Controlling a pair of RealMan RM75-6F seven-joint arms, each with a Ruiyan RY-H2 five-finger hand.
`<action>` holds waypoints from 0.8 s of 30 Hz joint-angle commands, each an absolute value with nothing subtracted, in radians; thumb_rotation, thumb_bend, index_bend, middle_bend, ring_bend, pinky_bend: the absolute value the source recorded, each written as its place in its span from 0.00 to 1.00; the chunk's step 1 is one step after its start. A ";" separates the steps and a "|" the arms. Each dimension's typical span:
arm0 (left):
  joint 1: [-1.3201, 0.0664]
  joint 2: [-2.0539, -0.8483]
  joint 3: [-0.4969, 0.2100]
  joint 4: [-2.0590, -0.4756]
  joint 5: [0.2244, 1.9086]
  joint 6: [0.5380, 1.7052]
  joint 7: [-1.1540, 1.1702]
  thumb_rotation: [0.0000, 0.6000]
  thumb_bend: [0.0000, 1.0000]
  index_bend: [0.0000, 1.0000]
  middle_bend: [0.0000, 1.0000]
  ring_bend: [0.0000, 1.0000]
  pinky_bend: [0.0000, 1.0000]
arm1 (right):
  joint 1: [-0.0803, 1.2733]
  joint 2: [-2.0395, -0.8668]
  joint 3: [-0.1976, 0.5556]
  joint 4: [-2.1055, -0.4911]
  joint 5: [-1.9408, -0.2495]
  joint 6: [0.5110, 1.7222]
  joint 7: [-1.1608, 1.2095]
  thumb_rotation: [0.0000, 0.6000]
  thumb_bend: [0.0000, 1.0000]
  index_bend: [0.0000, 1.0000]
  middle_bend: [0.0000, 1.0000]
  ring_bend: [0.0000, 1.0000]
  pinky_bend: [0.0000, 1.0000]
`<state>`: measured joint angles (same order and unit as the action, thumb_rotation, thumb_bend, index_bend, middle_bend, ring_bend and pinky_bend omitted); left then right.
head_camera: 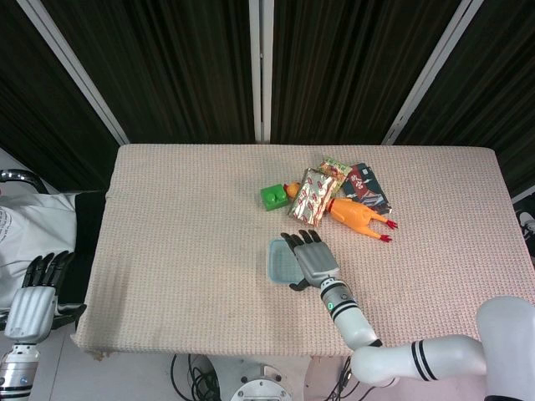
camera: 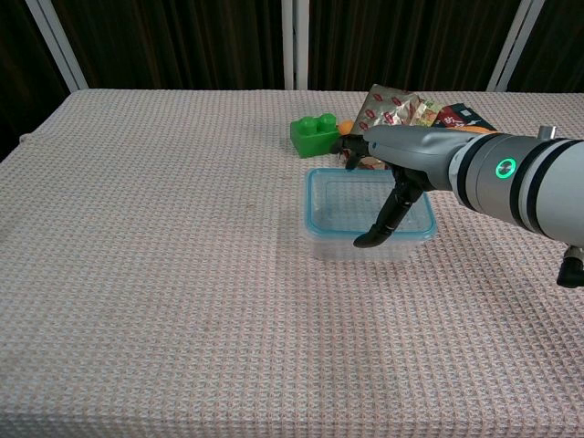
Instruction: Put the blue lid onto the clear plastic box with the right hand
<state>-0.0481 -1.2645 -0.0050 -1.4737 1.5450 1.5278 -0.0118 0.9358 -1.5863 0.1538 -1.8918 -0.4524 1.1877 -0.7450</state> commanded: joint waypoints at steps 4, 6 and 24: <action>-0.048 -1.266 -0.005 -1.471 1.544 1.526 -0.015 1.00 0.14 0.07 0.05 0.00 0.00 | 0.931 -1.582 0.151 -1.891 -0.455 1.180 -0.736 1.00 0.10 0.00 0.11 0.00 0.00; -0.047 -1.266 -0.005 -1.471 1.544 1.527 -0.017 1.00 0.14 0.07 0.05 0.00 0.00 | 0.927 -1.577 0.147 -1.893 -0.462 1.178 -0.732 1.00 0.06 0.00 0.06 0.00 0.00; -0.043 -1.261 -0.003 -1.485 1.543 1.530 -0.003 1.00 0.14 0.07 0.05 0.00 0.00 | 0.851 -1.453 0.066 -2.039 -0.654 1.232 -0.702 1.00 0.03 0.00 0.09 0.00 0.00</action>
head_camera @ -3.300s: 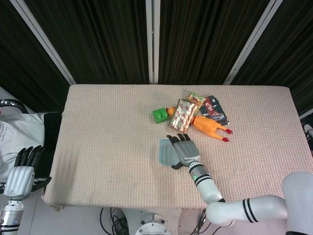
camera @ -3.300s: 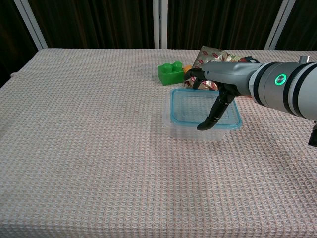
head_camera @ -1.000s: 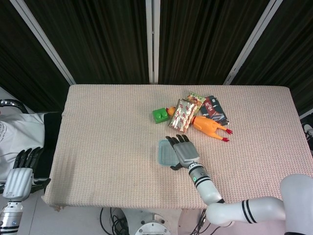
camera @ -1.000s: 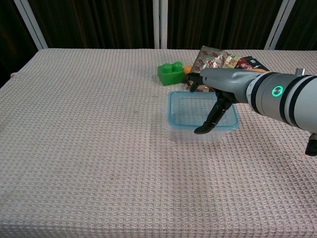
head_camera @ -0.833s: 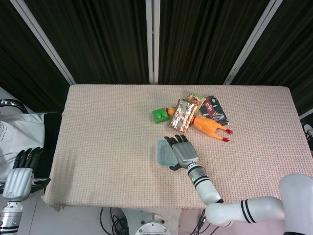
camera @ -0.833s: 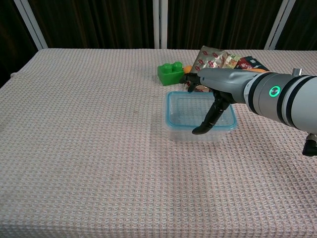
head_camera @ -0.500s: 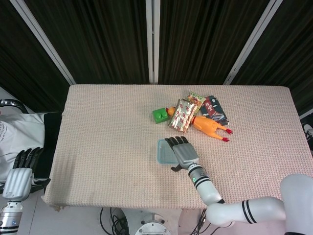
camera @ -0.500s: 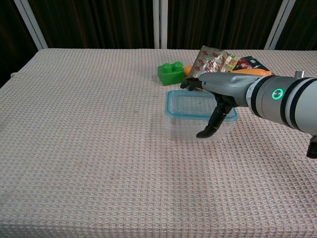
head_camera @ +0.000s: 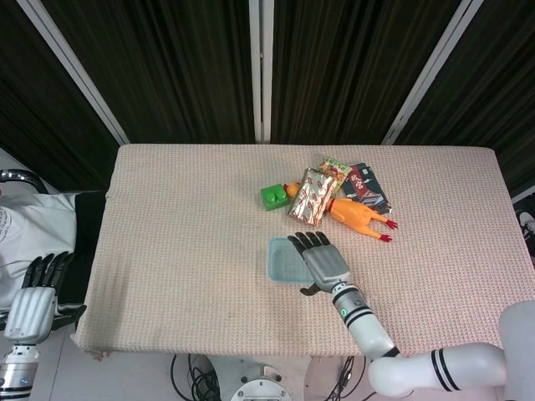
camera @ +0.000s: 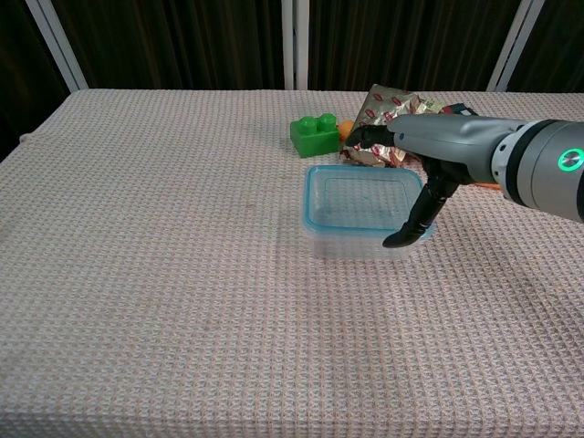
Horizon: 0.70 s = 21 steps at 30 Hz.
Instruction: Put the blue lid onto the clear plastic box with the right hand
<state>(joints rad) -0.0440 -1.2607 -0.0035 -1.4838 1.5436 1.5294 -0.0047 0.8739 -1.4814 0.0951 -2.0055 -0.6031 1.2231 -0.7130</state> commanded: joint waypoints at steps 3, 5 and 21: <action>-0.044 -1.262 -0.002 -1.488 1.546 1.530 0.001 1.00 0.14 0.07 0.05 0.00 0.00 | 0.834 -1.445 0.036 -2.049 -0.692 1.216 -0.690 1.00 0.03 0.00 0.15 0.00 0.00; -0.042 -1.263 -0.001 -1.489 1.545 1.530 0.003 1.00 0.14 0.07 0.05 0.00 0.00 | 0.822 -1.442 0.016 -2.048 -0.712 1.208 -0.684 1.00 0.03 0.00 0.16 0.00 0.00; -0.039 -1.267 0.000 -1.488 1.545 1.530 0.005 1.00 0.14 0.07 0.05 0.00 0.00 | 0.770 -1.431 -0.017 -2.021 -0.745 1.201 -0.674 1.00 0.03 0.00 0.19 0.00 0.00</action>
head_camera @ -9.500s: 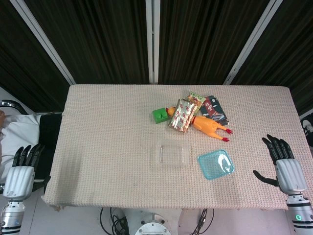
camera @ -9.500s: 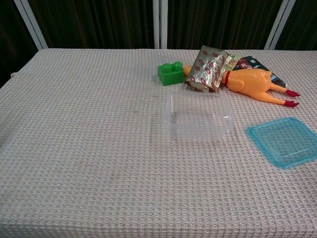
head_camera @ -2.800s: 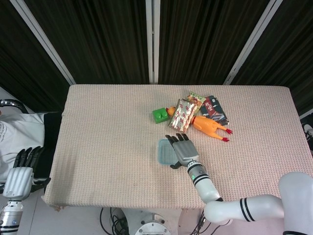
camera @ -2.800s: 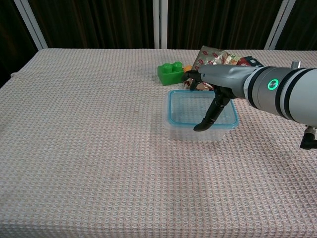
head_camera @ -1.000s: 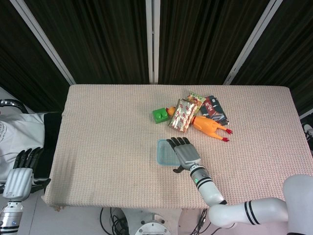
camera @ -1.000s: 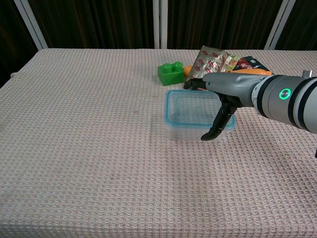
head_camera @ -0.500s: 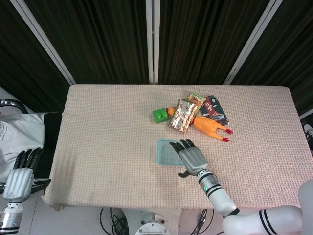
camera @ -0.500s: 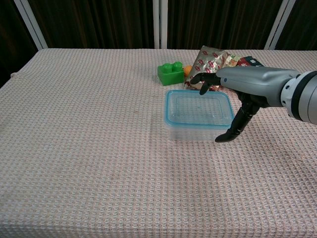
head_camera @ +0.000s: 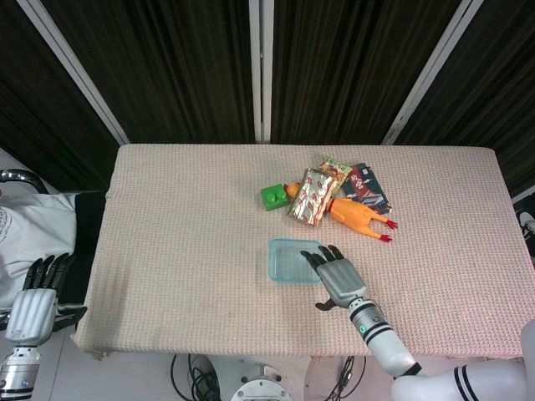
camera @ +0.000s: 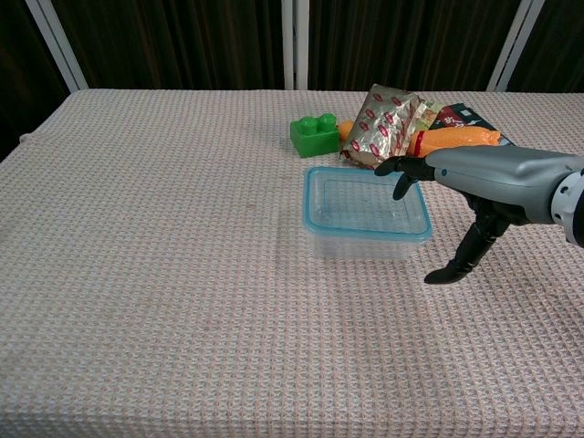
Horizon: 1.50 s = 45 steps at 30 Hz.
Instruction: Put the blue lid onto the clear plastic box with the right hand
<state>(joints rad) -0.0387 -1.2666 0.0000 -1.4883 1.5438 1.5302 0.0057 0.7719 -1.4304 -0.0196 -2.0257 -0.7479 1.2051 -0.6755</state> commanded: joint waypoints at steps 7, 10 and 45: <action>-0.037 -1.269 0.001 -1.484 1.542 1.530 0.001 1.00 0.14 0.07 0.05 0.00 0.00 | 0.769 -1.440 -0.008 -2.008 -0.735 1.181 -0.677 1.00 0.03 0.00 0.19 0.00 0.00; -0.037 -1.270 0.001 -1.482 1.543 1.529 -0.001 1.00 0.14 0.07 0.05 0.00 0.00 | 0.768 -1.443 -0.008 -2.006 -0.732 1.178 -0.682 1.00 0.03 0.00 0.19 0.00 0.00; -0.020 -1.274 0.002 -1.471 1.543 1.548 -0.015 1.00 0.14 0.07 0.05 0.00 0.00 | 0.842 -1.540 0.003 -2.030 -0.740 1.118 -0.802 1.00 0.03 0.00 0.18 0.00 0.00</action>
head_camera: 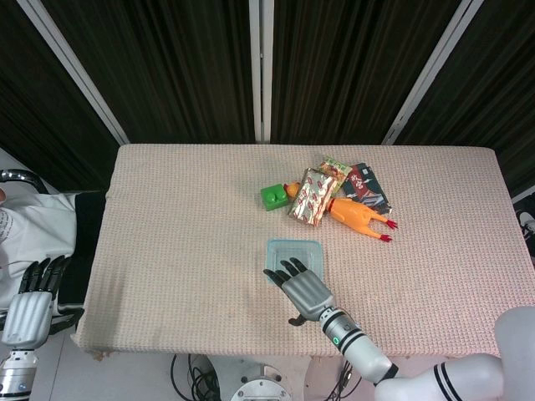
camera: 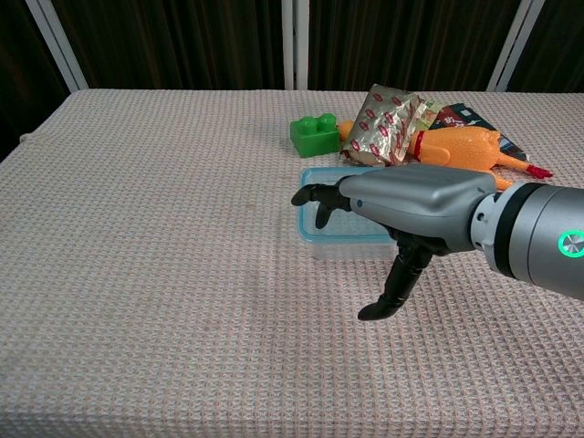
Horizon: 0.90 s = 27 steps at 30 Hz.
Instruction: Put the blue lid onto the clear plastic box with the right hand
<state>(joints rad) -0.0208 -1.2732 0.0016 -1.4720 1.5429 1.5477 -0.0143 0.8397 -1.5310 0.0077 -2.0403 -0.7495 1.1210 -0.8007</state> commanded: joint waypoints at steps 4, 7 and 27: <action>-0.021 -1.273 0.002 -1.470 1.544 1.547 -0.016 1.00 0.14 0.07 0.05 0.00 0.00 | 0.841 -1.547 -0.004 -2.021 -0.736 1.123 -0.800 1.00 0.03 0.00 0.18 0.00 0.00; -0.021 -1.274 0.001 -1.470 1.546 1.547 -0.015 1.00 0.14 0.07 0.05 0.00 0.00 | 0.841 -1.550 -0.008 -2.017 -0.734 1.124 -0.798 1.00 0.03 0.00 0.18 0.00 0.00; -0.027 -1.267 -0.002 -1.487 1.543 1.538 0.005 1.00 0.14 0.06 0.05 0.00 0.00 | 0.868 -1.479 0.125 -1.978 -0.689 1.099 -0.687 1.00 0.03 0.00 0.17 0.00 0.00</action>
